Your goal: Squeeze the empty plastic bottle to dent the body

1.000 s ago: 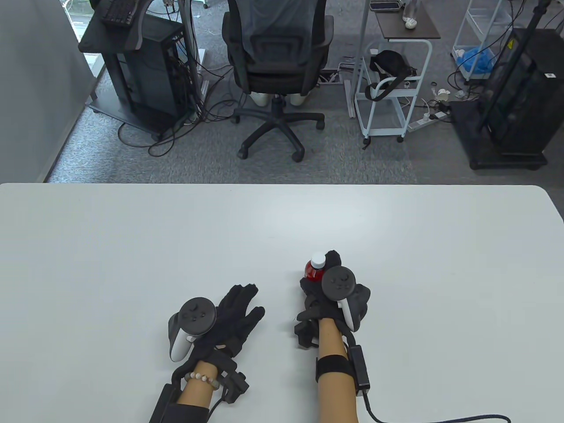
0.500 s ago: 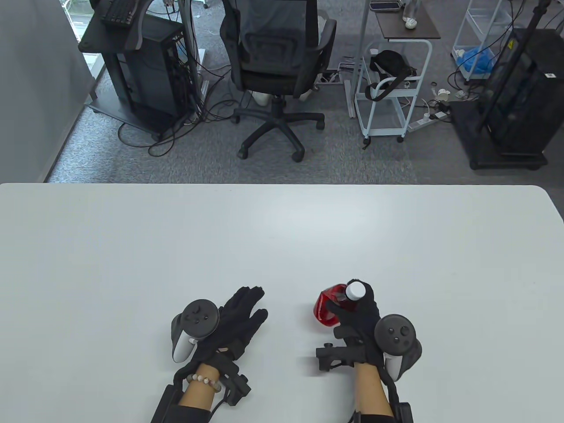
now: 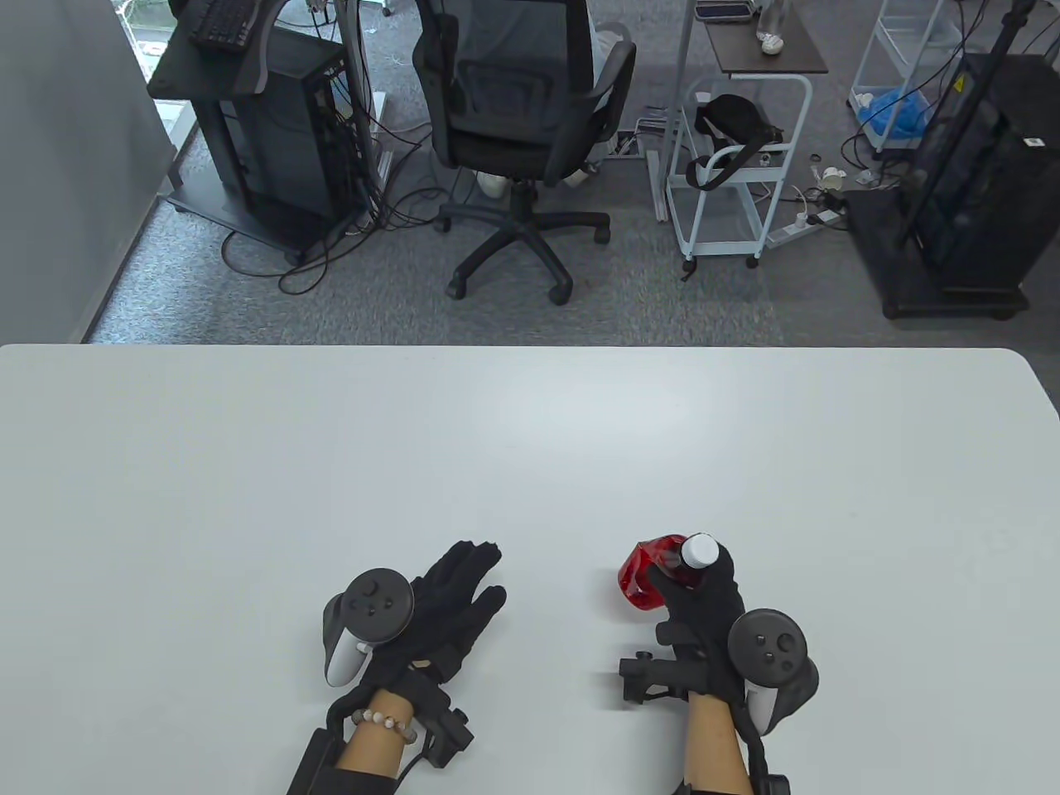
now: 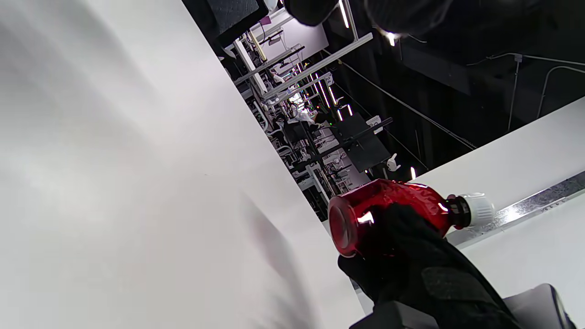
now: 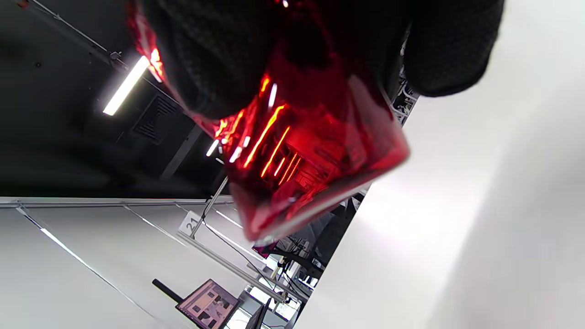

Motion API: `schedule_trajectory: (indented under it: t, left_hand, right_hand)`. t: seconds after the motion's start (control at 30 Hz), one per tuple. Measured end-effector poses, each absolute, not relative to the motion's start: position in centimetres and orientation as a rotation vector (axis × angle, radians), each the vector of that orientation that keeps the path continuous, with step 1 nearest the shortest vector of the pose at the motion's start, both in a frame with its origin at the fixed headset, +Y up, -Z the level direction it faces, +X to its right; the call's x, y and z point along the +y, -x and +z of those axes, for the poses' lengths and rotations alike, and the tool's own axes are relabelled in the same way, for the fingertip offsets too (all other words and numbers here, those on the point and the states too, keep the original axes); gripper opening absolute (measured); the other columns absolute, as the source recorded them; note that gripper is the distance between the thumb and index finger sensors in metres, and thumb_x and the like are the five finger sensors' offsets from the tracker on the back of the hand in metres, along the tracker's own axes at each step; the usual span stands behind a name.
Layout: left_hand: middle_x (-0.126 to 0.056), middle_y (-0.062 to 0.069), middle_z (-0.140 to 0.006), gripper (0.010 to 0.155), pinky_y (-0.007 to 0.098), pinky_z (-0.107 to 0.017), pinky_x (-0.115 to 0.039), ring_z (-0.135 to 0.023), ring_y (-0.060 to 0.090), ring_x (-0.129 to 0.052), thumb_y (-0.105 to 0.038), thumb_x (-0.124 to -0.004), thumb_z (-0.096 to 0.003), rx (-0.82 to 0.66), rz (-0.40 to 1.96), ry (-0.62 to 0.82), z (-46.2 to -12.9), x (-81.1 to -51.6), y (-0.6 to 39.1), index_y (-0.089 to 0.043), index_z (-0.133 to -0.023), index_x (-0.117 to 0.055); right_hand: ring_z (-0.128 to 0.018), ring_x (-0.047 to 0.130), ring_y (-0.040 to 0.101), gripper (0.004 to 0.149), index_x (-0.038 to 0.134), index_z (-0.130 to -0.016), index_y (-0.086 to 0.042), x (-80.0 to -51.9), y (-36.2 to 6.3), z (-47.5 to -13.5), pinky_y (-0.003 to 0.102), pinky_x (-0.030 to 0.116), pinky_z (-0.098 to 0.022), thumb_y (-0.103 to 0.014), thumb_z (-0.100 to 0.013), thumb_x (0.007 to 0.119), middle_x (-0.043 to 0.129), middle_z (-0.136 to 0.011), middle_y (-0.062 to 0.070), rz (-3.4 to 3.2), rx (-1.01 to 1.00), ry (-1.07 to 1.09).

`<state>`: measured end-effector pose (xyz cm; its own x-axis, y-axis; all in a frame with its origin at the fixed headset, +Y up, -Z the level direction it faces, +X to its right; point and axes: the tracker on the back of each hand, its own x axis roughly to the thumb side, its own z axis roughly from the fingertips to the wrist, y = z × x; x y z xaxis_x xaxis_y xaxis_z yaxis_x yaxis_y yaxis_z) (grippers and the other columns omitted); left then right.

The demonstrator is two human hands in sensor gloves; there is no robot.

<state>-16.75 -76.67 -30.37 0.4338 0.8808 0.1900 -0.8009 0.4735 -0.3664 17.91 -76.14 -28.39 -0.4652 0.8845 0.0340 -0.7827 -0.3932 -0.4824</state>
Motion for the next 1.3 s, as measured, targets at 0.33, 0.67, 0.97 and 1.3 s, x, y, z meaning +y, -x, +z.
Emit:
schedule_trajectory:
  t: [0.33,0.67,0.97,1.3]
  left_hand:
    - [-0.022,0.024,-0.121,0.071,0.071,-0.066,-0.008,-0.111,0.049,-0.02,-0.054,-0.059,-0.065,-0.377,1.055,0.23,-30.4,-76.5,16.9,-0.015,-0.12,-0.037]
    - [-0.021,0.024,-0.121,0.07,0.071,-0.066,-0.008,-0.111,0.049,-0.019,-0.054,-0.059,-0.0651,-0.374,1.043,0.23,-30.4,-76.4,17.0,-0.015,-0.12,-0.037]
    - [-0.021,0.024,-0.121,0.071,0.071,-0.066,-0.008,-0.111,0.049,-0.019,-0.054,-0.059,-0.0651,-0.359,1.057,0.237,-30.6,-76.5,17.3,-0.015,-0.12,-0.037]
    - [-0.022,0.024,-0.121,0.071,0.072,-0.066,-0.008,-0.111,0.05,-0.019,-0.054,-0.059,-0.065,-0.351,1.072,0.26,-30.8,-76.8,17.4,-0.015,-0.12,-0.037]
  right_hand:
    - [-0.085,0.079,0.04,0.072,0.041,-0.11,-0.005,-76.5,-17.5,-29.3,0.062,0.07,-0.06,-0.029,-0.056,0.083,0.07,-0.104,0.016,2.125,-0.497,0.311]
    - [-0.057,0.09,0.031,0.073,0.044,-0.109,-0.005,-75.9,-17.3,-33.3,0.048,0.08,-0.044,-0.034,-0.055,0.084,0.078,-0.097,0.018,2.497,-0.412,0.35]
    - [-0.063,0.093,0.034,0.075,0.04,-0.109,-0.002,-76.6,-17.8,-36.2,0.054,0.08,-0.049,-0.028,-0.055,0.085,0.073,-0.101,0.022,2.545,-0.352,0.489]
    - [-0.066,0.092,0.036,0.077,0.041,-0.109,0.0,-76.8,-17.6,-36.7,0.057,0.078,-0.051,-0.031,-0.054,0.086,0.073,-0.101,0.022,2.624,-0.251,0.501]
